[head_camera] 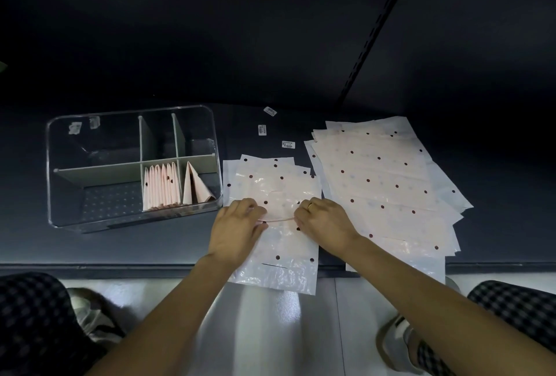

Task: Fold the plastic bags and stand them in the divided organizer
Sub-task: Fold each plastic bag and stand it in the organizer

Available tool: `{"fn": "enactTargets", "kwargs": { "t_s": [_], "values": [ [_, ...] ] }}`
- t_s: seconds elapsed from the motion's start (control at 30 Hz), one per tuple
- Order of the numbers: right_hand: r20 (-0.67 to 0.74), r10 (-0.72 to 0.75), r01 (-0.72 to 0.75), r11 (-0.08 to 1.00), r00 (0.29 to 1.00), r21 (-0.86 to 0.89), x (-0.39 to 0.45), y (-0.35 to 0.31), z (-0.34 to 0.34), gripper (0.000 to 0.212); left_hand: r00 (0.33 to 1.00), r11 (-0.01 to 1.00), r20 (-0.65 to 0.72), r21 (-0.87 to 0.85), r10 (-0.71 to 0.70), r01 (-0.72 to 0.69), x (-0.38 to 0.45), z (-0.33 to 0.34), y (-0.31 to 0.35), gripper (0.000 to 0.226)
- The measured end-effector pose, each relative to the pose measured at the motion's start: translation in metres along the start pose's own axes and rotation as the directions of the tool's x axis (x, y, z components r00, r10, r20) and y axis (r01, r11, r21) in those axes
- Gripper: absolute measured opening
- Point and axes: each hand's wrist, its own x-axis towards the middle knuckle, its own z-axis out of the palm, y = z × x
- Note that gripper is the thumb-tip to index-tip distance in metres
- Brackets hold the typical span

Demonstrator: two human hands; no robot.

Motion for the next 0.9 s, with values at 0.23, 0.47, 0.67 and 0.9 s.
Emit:
{"fn": "enactTargets", "kwargs": {
  "t_s": [0.23, 0.47, 0.67, 0.9],
  "values": [
    [0.182, 0.086, -0.157, 0.894, 0.98, 0.42, -0.027, 0.004, 0.001, 0.021, 0.994, 0.973, -0.055, -0.217, -0.098, 0.085, -0.007, -0.01, -0.002, 0.012],
    [0.3, 0.294, -0.419, 0.597, 0.908, 0.684, -0.054, 0.008, 0.011, 0.017, 0.988, 0.921, 0.087, -0.361, -0.126, 0.149, -0.017, -0.013, -0.005, 0.008],
    [0.496, 0.545, -0.66, 0.149, 0.676, 0.736, -0.042, 0.008, 0.014, 0.018, 0.931, 0.794, 0.157, -0.488, -0.329, 0.362, -0.007, -0.01, -0.006, 0.005],
    [0.566, 0.641, -0.81, 0.156, 0.518, 0.565, -0.022, 0.011, 0.019, 0.045, 0.943, 0.903, -0.01, -0.292, -0.333, 0.315, -0.005, -0.009, 0.016, 0.046]
  ]
}}
